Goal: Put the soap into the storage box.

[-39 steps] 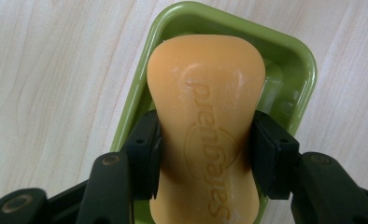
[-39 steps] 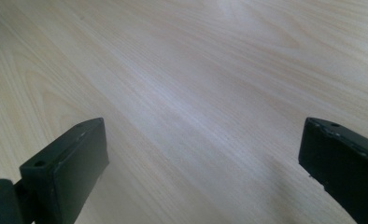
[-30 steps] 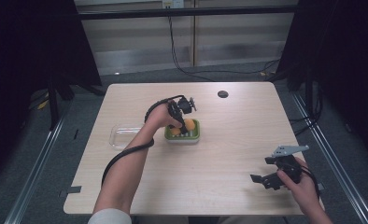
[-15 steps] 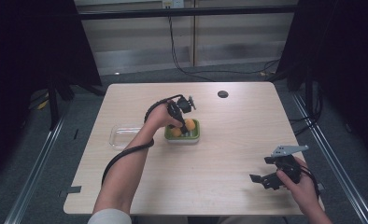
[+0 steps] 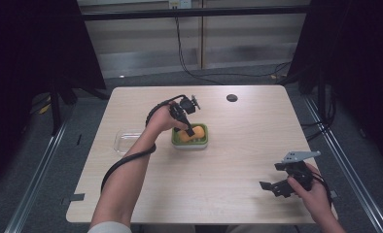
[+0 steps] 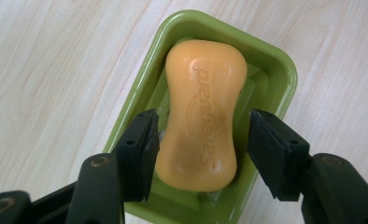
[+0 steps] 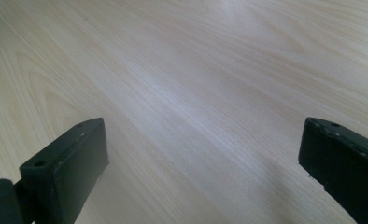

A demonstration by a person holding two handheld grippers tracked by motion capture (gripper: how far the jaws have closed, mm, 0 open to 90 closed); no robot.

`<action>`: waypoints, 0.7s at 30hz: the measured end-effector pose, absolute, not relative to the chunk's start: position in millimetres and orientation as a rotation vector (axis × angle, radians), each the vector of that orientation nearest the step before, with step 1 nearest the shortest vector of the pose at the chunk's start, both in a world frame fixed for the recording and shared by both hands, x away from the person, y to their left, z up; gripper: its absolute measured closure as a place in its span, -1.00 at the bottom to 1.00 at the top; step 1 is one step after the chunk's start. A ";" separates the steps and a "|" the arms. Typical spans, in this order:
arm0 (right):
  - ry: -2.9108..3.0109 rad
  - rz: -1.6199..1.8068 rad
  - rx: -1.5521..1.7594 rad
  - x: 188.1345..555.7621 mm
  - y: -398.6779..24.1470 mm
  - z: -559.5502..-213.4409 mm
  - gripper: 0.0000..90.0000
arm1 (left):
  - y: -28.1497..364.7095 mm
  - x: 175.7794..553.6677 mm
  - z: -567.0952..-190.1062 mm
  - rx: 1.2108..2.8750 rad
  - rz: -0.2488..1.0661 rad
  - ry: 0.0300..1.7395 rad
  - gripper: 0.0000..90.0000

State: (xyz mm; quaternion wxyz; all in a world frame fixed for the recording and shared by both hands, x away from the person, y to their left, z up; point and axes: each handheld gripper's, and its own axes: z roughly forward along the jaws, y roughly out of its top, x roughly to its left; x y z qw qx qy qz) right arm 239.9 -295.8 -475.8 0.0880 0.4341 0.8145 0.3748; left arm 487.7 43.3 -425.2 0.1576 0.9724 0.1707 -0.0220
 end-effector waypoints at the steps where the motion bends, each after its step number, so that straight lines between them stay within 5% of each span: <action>1: 2.425 1.115 1.292 239.9 -295.7 -475.6 -0.97 | 44.6 486.5 -425.0 2.773 -0.043 0.494 -0.06; 21: 2.417 1.106 1.292 238.6 -294.2 -474.1 -0.97 | 62.8 468.2 -416.2 2.676 -0.095 0.577 -0.43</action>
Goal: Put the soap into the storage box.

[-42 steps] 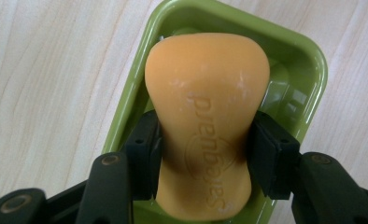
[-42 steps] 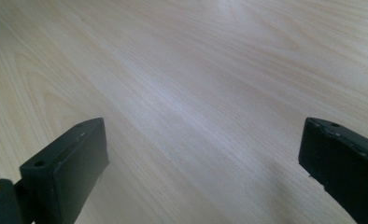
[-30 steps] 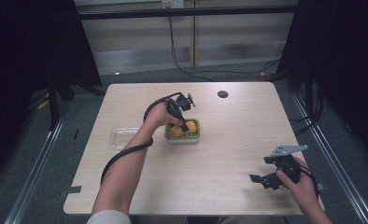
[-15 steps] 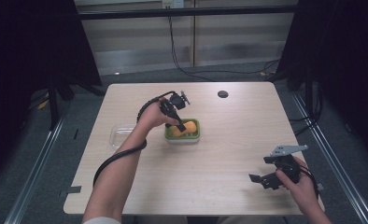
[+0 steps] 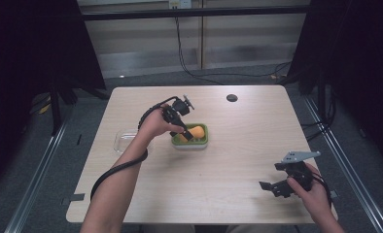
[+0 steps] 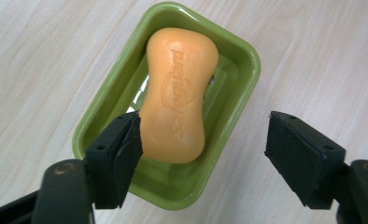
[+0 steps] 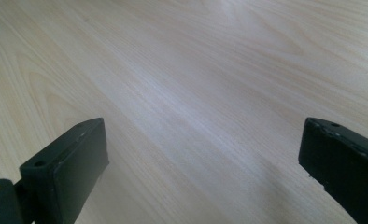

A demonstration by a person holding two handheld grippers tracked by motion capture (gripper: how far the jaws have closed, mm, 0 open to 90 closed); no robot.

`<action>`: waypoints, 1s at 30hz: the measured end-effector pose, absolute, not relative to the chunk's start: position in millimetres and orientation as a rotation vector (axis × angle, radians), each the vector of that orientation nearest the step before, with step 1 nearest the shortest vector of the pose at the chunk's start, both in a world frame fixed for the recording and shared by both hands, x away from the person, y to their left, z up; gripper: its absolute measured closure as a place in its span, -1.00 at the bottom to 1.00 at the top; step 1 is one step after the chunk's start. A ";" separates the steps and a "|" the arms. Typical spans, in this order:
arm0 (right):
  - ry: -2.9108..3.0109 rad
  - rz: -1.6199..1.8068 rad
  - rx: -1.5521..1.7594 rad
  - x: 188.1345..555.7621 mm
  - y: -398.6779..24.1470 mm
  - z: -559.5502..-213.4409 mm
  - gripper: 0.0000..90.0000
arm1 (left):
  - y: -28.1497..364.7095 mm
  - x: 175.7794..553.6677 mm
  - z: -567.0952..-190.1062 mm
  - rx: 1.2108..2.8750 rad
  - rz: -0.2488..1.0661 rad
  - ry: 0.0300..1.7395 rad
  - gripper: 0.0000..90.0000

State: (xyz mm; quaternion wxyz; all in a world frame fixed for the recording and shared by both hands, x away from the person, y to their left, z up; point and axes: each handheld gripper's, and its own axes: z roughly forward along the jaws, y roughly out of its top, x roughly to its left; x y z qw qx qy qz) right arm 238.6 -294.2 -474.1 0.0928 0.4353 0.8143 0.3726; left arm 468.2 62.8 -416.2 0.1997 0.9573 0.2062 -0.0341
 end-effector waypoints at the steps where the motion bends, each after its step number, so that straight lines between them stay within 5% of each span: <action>1: 2.415 1.108 1.294 238.6 -294.0 -474.1 -0.97 | 64.0 468.5 -415.0 2.691 -0.105 0.561 -0.45; 30: 2.424 1.104 1.279 237.9 -292.3 -473.8 -0.97 | 85.2 432.0 -433.2 2.598 -0.113 0.587 -0.71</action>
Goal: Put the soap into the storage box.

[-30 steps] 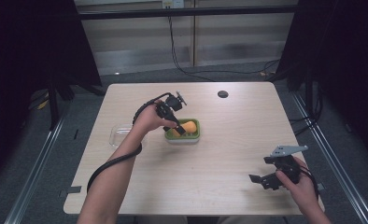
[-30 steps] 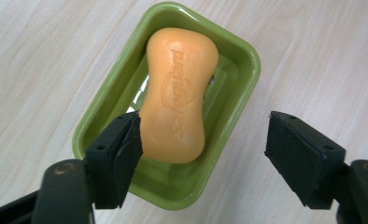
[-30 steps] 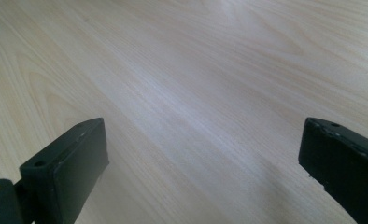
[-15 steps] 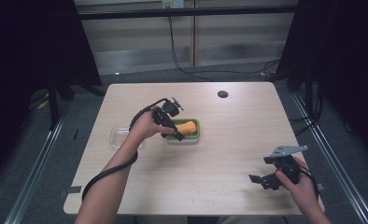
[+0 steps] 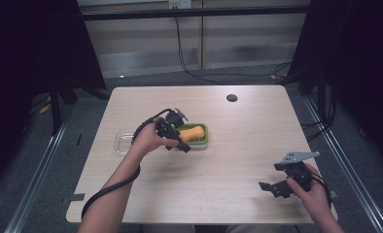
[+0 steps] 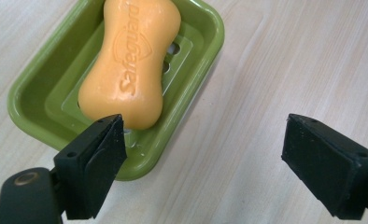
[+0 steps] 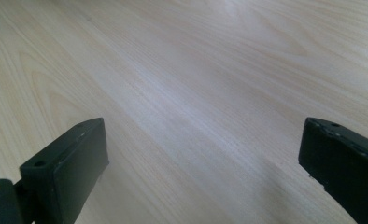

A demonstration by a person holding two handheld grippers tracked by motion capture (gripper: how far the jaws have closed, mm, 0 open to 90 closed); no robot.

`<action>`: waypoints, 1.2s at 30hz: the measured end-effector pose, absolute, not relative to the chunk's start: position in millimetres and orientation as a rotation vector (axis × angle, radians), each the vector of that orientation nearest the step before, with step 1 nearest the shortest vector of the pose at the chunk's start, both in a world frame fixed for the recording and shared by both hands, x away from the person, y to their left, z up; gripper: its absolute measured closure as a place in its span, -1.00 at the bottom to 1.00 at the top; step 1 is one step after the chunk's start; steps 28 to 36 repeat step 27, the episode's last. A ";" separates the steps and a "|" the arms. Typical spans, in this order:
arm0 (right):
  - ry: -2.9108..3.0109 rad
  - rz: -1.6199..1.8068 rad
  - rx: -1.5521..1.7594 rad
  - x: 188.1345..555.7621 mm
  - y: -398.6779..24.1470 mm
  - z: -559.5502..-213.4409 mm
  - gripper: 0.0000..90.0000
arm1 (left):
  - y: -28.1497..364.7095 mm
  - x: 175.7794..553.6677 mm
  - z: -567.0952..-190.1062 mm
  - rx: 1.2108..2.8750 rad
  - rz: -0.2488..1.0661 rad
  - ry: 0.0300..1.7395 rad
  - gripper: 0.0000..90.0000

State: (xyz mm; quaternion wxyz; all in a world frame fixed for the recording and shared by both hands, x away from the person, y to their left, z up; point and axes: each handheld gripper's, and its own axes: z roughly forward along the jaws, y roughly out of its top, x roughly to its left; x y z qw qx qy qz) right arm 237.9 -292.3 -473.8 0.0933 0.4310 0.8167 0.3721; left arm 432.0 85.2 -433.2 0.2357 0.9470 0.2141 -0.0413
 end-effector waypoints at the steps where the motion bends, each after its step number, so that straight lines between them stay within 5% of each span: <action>1: 2.425 1.103 1.281 238.0 -292.2 -473.9 -0.97 | 85.9 432.3 -434.0 2.598 -0.117 0.579 -0.71; 36: 2.427 1.103 1.282 237.3 -291.5 -474.3 -0.97 | 104.9 408.0 -454.7 2.503 -0.106 0.616 -0.75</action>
